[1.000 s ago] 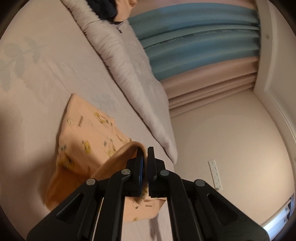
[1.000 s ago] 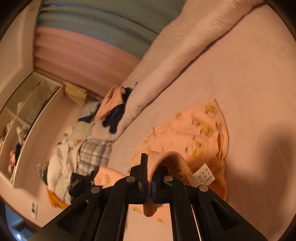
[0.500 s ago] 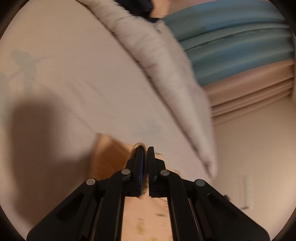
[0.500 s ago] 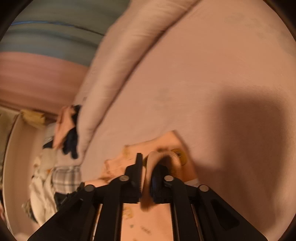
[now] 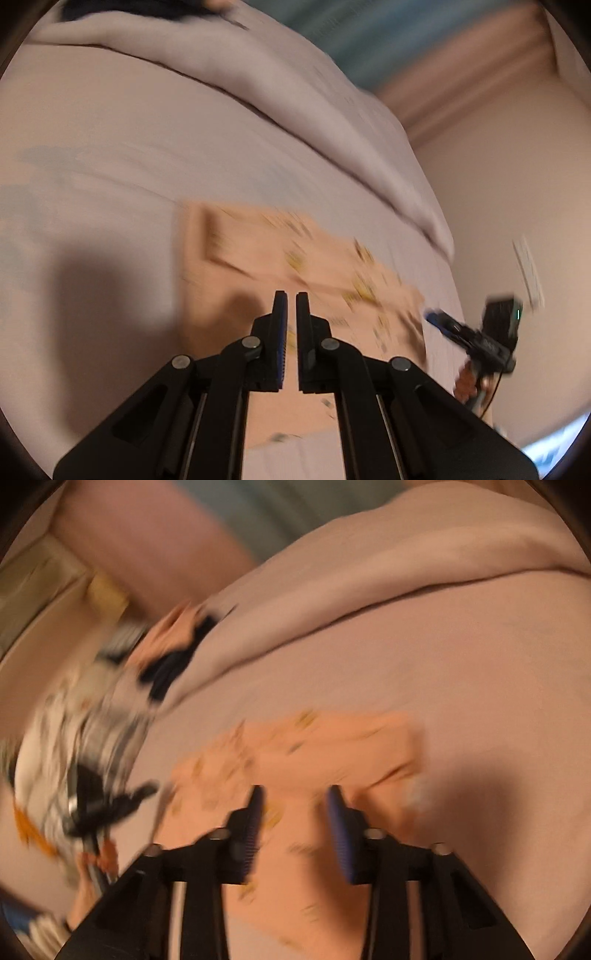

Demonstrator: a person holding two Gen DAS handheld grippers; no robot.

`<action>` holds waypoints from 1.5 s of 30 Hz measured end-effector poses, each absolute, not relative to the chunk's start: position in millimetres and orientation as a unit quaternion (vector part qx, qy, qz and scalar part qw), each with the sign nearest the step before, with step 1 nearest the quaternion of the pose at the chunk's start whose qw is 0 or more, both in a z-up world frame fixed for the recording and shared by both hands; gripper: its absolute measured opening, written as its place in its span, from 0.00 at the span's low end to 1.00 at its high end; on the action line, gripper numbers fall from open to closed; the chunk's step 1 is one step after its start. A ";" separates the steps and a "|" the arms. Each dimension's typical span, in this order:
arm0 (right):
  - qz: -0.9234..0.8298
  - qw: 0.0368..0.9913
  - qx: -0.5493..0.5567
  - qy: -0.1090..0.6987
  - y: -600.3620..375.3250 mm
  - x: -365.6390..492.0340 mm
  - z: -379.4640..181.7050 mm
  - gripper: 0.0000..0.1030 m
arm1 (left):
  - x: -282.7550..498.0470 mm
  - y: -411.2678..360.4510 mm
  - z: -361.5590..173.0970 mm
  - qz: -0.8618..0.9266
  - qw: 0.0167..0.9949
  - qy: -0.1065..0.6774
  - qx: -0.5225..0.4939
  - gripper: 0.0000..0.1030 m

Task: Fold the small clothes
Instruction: 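Open both grippers and release the folded hem onto the shirt, then press the folded shirt flat with the left gripper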

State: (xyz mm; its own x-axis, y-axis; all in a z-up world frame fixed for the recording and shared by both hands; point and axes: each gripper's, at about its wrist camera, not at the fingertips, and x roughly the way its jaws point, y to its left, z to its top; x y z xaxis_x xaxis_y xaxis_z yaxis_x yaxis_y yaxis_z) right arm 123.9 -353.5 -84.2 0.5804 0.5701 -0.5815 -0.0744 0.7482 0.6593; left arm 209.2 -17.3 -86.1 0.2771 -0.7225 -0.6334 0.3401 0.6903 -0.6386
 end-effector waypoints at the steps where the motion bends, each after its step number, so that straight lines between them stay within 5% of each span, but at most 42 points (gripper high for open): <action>1: 0.205 0.833 0.289 0.425 -343.0 127.2 -87.1 0.26 | 205.6 -30.9 -90.2 -0.353 0.769 0.502 -0.178 0.01; 8: 0.220 0.832 0.189 0.473 -284.6 164.1 -103.4 0.21 | 210.4 -109.0 -125.1 -0.366 0.755 0.539 -0.069 0.02; 17: 0.100 0.878 0.214 0.416 -323.4 226.8 -84.7 0.21 | 289.6 -97.7 -99.6 -0.267 0.811 0.494 -0.164 0.05; 28: 0.107 0.893 0.140 0.414 -315.1 156.7 -78.9 0.21 | 230.9 -49.8 -74.0 -0.313 0.822 0.457 -0.131 0.18; 45: 0.085 0.867 0.118 0.476 -324.8 80.1 -110.3 0.21 | 152.2 9.1 -125.2 -0.299 0.801 0.503 -0.124 0.19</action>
State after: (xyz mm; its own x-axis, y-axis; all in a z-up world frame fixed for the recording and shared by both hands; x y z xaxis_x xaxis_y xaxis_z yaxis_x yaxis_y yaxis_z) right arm 80.1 -324.8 -110.3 0.5330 0.2601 -0.8051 -0.0350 0.9575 0.2862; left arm 152.2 9.1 -125.2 0.3147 -0.6038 -0.7324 0.3544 0.7906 -0.4994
